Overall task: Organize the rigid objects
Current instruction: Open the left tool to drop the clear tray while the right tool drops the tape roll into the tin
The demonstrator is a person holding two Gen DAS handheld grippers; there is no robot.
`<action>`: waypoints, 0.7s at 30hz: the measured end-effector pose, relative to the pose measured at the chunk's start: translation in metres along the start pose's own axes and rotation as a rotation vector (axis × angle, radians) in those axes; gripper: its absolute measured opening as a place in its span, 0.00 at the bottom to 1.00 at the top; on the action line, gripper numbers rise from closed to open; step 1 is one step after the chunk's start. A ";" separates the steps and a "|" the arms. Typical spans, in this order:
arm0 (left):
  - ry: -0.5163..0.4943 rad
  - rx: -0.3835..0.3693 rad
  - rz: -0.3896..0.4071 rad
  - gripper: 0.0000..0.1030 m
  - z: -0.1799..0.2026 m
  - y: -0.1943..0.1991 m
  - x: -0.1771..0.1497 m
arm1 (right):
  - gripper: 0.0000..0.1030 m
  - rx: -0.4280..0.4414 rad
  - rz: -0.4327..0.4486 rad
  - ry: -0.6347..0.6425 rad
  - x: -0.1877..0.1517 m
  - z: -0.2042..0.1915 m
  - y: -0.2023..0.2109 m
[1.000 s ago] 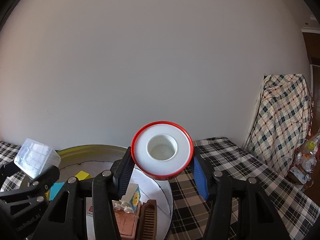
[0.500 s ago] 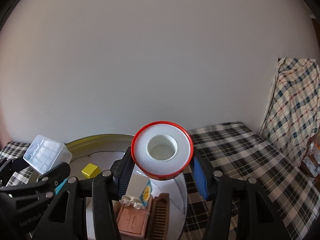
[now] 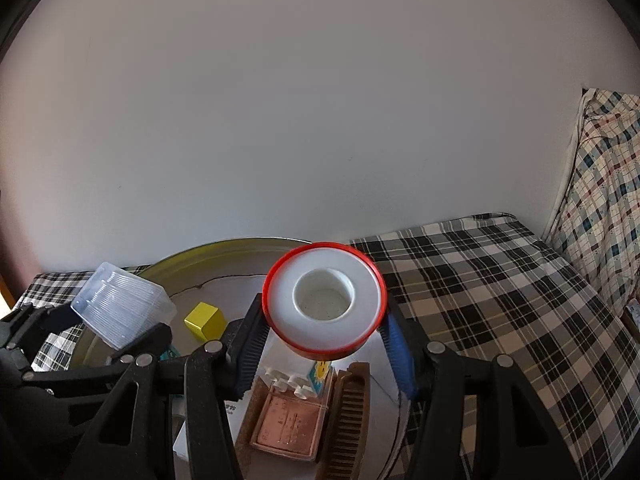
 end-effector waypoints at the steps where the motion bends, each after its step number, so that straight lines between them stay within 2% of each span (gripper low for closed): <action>1: 0.010 0.002 -0.006 0.79 -0.001 -0.001 -0.001 | 0.56 0.003 -0.003 -0.002 0.000 0.001 -0.001; 5: 0.011 0.008 -0.049 0.82 -0.001 -0.004 -0.007 | 0.56 0.013 -0.019 0.027 -0.001 0.001 -0.007; 7: -0.016 0.013 -0.048 0.95 0.004 -0.003 -0.007 | 0.58 0.018 -0.012 0.037 -0.001 -0.001 -0.006; 8: -0.029 0.015 -0.042 0.97 0.006 -0.002 -0.007 | 0.65 0.022 -0.013 0.038 -0.001 -0.001 -0.005; 9: -0.043 0.016 -0.039 1.00 0.008 -0.001 -0.007 | 0.76 0.046 -0.015 0.030 -0.001 -0.002 -0.004; 11: -0.071 0.021 -0.038 1.00 0.011 0.001 -0.009 | 0.86 0.088 0.002 0.016 0.000 -0.001 -0.001; 14: -0.093 0.042 -0.008 1.00 0.014 0.007 -0.009 | 0.86 0.083 0.045 0.022 0.002 -0.002 0.005; 21: -0.053 0.029 0.083 1.00 0.011 0.029 -0.010 | 0.86 0.040 0.150 -0.036 0.011 0.011 0.018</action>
Point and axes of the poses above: each gripper's, at about its wrist camera, not at the fingertips, and y roughly against the way its jaws point, z to its right, x to its top, the point moved 7 cm from there along -y, roughly the way its jaws point, and after that the axes turned 15 degrees about -x, right-handed, at the moved point
